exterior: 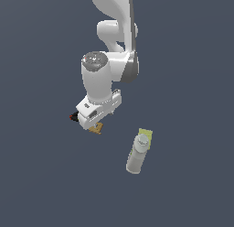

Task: Pick up a designated object from a clutter of objects.

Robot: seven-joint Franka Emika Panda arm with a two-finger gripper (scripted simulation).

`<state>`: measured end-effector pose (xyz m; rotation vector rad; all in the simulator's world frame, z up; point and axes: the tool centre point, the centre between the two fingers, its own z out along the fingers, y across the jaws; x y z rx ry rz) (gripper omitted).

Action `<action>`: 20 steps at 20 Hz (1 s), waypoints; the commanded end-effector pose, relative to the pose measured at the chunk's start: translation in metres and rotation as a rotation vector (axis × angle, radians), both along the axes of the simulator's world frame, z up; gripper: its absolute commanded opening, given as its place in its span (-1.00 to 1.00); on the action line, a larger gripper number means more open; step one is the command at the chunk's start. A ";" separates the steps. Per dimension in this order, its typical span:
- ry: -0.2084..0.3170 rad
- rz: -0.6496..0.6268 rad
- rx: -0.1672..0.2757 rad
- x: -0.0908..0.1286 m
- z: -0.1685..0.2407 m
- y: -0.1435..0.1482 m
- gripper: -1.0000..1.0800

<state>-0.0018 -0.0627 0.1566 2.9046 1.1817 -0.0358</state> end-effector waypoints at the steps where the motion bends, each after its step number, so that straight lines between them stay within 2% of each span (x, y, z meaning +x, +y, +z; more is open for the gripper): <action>1: -0.001 0.056 0.001 -0.003 -0.011 -0.007 0.92; 20: -0.012 0.426 0.015 -0.030 -0.084 -0.047 0.92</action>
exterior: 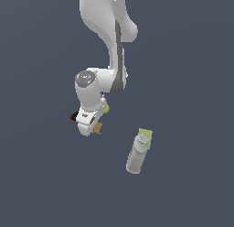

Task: Pick up a designated object from a clutter of objects.

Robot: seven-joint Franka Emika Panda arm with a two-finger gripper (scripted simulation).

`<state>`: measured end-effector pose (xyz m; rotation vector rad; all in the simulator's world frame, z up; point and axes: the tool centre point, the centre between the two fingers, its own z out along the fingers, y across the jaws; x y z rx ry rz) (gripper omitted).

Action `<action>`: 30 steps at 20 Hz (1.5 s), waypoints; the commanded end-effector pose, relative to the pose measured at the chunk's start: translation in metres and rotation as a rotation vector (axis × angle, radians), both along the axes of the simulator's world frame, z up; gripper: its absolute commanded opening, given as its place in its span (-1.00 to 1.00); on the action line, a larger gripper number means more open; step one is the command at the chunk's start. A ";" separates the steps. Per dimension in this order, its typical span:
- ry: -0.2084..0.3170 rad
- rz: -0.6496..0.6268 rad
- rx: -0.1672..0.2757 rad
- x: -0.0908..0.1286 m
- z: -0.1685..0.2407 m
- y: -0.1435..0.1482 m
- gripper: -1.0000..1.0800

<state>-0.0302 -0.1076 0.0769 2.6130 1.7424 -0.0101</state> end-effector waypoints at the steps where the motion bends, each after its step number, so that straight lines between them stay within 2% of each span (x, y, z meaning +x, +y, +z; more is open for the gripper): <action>1: -0.002 0.035 0.002 -0.003 -0.006 -0.003 0.92; 8: -0.004 0.085 0.004 -0.008 -0.015 -0.007 0.92; 16: -0.004 0.086 0.004 -0.008 -0.020 -0.008 0.92; 30: -0.005 0.090 0.004 -0.009 -0.066 -0.008 0.92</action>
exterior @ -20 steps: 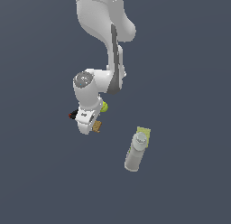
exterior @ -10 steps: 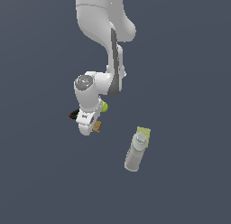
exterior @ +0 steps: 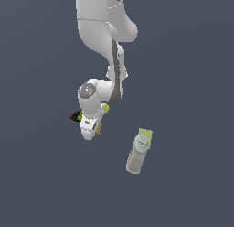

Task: Pick up a designated object from a clutter of objects.

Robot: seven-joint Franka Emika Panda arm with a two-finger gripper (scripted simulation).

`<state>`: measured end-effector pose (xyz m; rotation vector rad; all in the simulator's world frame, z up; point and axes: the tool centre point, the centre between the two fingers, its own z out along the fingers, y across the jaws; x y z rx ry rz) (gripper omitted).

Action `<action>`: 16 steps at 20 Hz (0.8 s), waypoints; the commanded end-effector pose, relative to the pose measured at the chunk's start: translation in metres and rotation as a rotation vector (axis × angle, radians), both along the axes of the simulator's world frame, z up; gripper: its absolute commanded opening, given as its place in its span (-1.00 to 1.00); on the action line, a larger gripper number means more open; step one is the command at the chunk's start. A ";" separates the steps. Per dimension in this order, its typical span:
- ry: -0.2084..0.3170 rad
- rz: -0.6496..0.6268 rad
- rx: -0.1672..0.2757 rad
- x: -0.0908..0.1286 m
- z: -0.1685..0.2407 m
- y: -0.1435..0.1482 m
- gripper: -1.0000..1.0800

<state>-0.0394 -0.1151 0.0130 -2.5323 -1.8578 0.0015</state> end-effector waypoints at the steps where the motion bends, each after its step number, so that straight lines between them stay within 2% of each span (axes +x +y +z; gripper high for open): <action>1: -0.001 0.000 0.000 0.001 -0.002 0.000 0.92; 2: -0.001 0.000 0.000 0.001 -0.002 0.000 -1.00; 16: -0.003 0.000 -0.001 0.003 0.003 0.004 -1.00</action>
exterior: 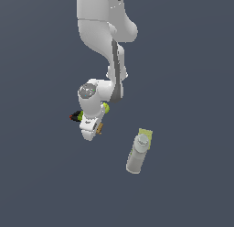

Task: Pick up a designated object from a clutter of objects.

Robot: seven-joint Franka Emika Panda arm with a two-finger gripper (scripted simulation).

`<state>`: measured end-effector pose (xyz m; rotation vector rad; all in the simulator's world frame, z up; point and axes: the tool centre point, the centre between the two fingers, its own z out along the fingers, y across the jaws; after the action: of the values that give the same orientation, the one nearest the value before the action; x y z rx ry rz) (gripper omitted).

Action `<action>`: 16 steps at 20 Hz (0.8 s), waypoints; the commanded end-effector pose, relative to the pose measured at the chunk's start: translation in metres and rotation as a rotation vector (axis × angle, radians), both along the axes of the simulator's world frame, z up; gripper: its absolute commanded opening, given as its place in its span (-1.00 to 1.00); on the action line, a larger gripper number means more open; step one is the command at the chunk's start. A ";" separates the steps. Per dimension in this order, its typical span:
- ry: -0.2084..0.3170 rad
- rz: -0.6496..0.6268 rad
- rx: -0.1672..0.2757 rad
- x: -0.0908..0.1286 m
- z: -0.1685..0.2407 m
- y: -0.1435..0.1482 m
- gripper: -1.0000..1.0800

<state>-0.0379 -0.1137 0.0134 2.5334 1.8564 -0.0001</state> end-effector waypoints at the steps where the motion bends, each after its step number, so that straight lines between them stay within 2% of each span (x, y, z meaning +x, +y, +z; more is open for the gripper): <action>1: -0.001 0.001 0.000 0.002 0.005 0.005 -1.00; 8: -0.001 0.001 0.000 0.014 0.036 0.037 -1.00; 16: -0.001 0.002 0.000 0.038 0.096 0.098 -1.00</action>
<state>-0.0045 -0.0281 0.0967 2.5316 1.8586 0.0001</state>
